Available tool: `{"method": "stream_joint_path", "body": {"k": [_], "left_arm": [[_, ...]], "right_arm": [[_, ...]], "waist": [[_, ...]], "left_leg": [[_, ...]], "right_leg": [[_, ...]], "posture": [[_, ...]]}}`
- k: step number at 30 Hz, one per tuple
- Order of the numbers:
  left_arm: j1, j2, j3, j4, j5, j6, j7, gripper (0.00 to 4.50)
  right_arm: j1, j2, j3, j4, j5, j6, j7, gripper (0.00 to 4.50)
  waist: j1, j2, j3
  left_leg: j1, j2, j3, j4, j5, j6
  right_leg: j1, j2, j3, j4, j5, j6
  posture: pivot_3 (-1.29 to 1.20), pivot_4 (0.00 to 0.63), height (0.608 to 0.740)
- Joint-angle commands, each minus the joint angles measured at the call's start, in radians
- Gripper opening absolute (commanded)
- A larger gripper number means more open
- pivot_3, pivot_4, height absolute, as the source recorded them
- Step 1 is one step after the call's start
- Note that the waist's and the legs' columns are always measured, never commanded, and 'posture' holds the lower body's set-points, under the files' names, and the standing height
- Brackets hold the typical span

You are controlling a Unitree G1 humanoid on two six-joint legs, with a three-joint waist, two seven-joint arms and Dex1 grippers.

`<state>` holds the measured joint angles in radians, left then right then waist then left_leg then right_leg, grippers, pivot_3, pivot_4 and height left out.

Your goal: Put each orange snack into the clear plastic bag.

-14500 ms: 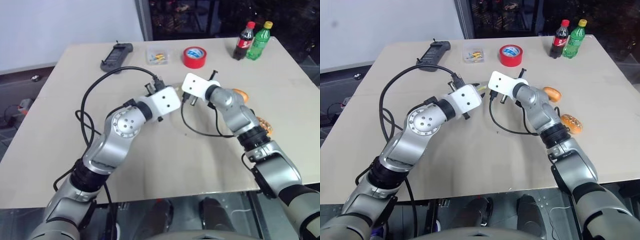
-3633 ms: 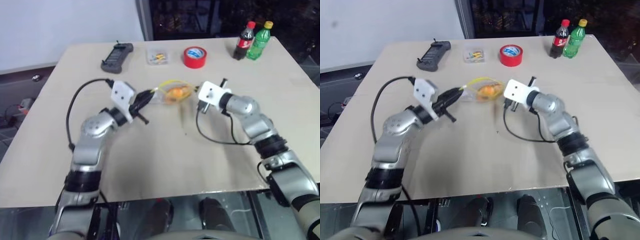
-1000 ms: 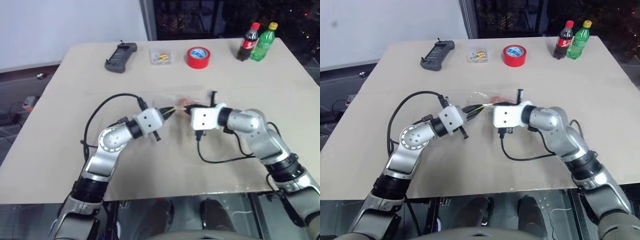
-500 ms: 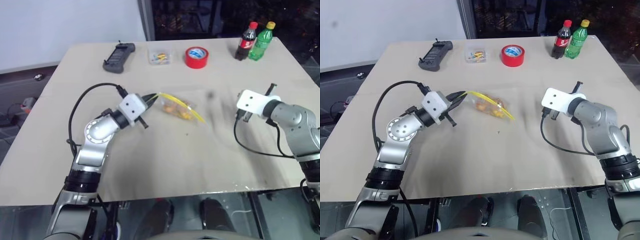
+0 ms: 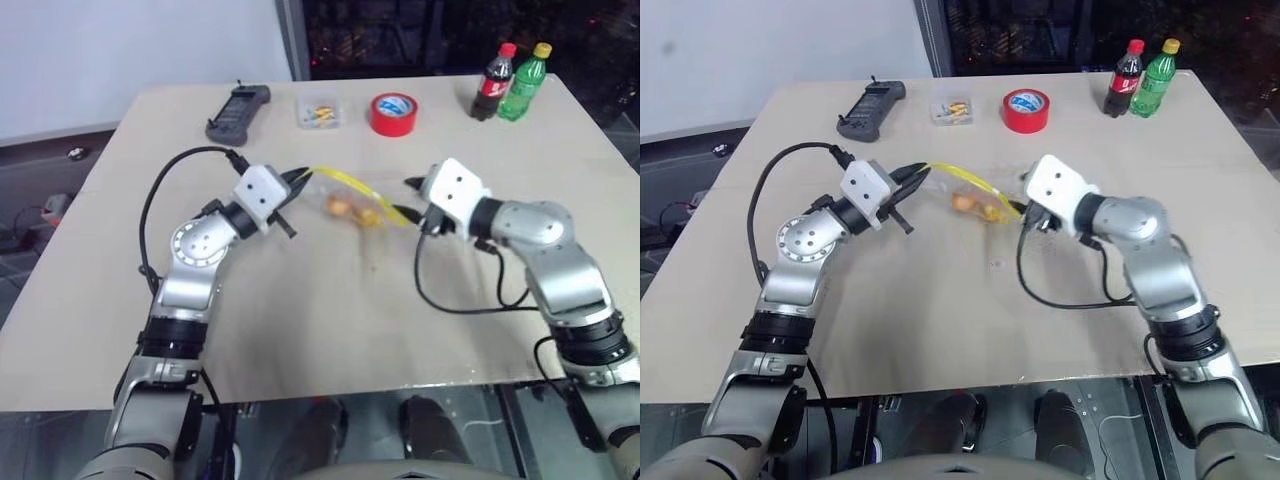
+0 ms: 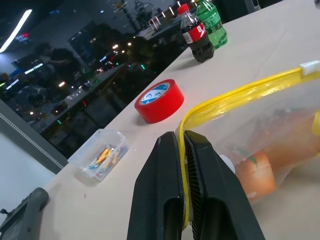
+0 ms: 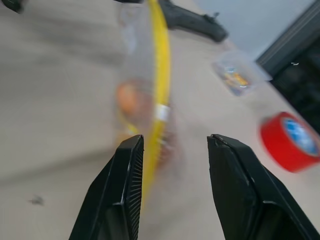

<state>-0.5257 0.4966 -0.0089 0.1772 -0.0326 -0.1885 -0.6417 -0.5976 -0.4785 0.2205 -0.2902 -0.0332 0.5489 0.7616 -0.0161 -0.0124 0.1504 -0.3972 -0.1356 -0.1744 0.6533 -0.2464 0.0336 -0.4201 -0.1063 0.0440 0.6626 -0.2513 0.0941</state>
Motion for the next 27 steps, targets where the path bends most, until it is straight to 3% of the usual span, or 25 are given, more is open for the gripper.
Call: {"method": "stream_joint_path", "body": {"k": [1, 17, 18, 27], "left_arm": [[0.005, 0.003, 0.004, -0.04, -0.003, -0.028, 0.005, 0.0], [0.047, 0.002, -0.011, -0.096, 0.033, -0.057, 0.016, 0.0], [0.048, 0.002, -0.01, -0.098, 0.033, -0.055, 0.017, 0.0], [0.057, 0.002, -0.008, -0.109, 0.031, -0.051, 0.021, 0.0]], "right_arm": [[-0.023, 0.027, 0.005, -0.011, 0.007, 0.036, -0.032, 2.14], [-0.083, 0.114, 0.037, 0.062, 0.044, 0.112, -0.044, 2.14], [-0.084, 0.114, 0.041, 0.063, 0.044, 0.113, -0.043, 1.62], [-0.089, 0.105, 0.046, 0.073, 0.043, 0.115, -0.052, 1.62]], "waist": [[0.0, 0.0, 0.0], [-0.003, 0.0, 0.0], [-0.003, 0.0, 0.0], [-0.003, 0.0, 0.0]], "left_leg": [[0.0, 0.0, 0.0, 0.0, 0.0, 0.0], [0.0, 0.0, 0.0, 0.0, 0.0, 0.0], [0.0, 0.0, 0.0, 0.0, 0.0, 0.0], [0.0, 0.0, 0.0, 0.0, 0.0, 0.0]], "right_leg": [[0.0, 0.0, 0.0, 0.0, 0.0, 0.0], [0.0, 0.0, 0.0, 0.0, 0.0, 0.0], [0.0, 0.0, 0.0, 0.0, 0.0, 0.0], [0.0, 0.0, 0.0, 0.0, 0.0, 0.0]], "posture": [[0.0, 0.15, 0.74], [0.0, 0.15, 0.74], [0.0, 0.15, 0.74], [0.0, 0.15, 0.74]]}}
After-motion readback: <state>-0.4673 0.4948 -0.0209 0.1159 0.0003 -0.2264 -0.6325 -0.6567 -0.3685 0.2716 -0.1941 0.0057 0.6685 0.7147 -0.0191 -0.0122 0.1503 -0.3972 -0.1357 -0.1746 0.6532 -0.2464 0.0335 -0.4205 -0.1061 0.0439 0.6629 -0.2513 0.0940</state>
